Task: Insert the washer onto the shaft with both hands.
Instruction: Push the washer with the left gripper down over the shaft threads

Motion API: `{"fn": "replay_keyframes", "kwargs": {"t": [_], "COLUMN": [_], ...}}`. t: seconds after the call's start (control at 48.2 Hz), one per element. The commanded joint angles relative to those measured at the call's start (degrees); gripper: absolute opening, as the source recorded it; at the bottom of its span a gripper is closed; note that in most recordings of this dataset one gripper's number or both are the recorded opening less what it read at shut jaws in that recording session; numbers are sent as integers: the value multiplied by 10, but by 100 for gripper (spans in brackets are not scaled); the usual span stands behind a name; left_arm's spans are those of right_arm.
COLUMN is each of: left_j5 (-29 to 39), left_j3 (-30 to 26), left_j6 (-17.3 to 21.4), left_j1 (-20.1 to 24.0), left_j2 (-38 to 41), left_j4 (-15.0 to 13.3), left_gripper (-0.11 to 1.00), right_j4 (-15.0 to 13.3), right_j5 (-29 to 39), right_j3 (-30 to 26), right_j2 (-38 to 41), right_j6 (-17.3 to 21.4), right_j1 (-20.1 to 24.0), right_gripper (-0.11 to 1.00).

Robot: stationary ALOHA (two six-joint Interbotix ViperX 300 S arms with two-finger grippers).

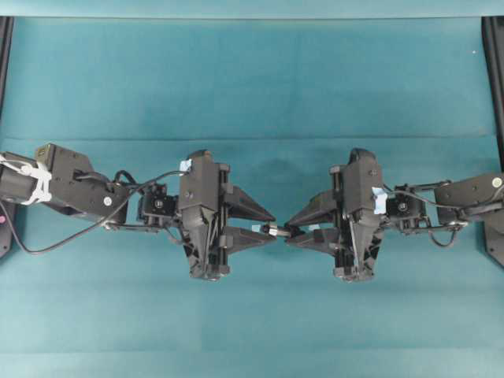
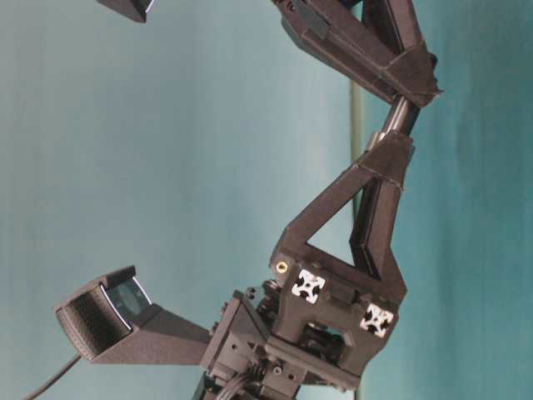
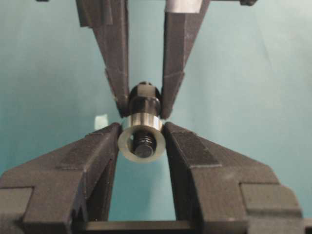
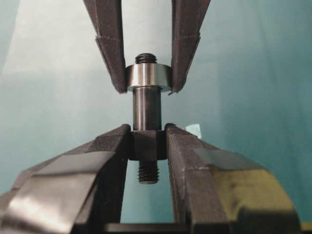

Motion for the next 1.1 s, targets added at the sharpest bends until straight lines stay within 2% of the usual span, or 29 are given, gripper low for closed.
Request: {"fn": "replay_keyframes", "kwargs": {"t": [0.0,0.664,1.079], "left_j5": [4,45,77], "left_j3": [-13,-29,-58], "left_j6": [2,4,25], "left_j1": [-1,-1,-1], "left_j2": [-3,2,15], "left_j4": [1,1,1], "left_gripper": [38,38,38], "right_j4": [-1,0,0], "right_j5": [-6,-9,-27], "right_j3": [-15,-17,-18], "right_j2": [-5,18,19], "right_j6": [-2,2,2], "right_j1": [-3,-2,-3], "right_gripper": [0,0,0]}}
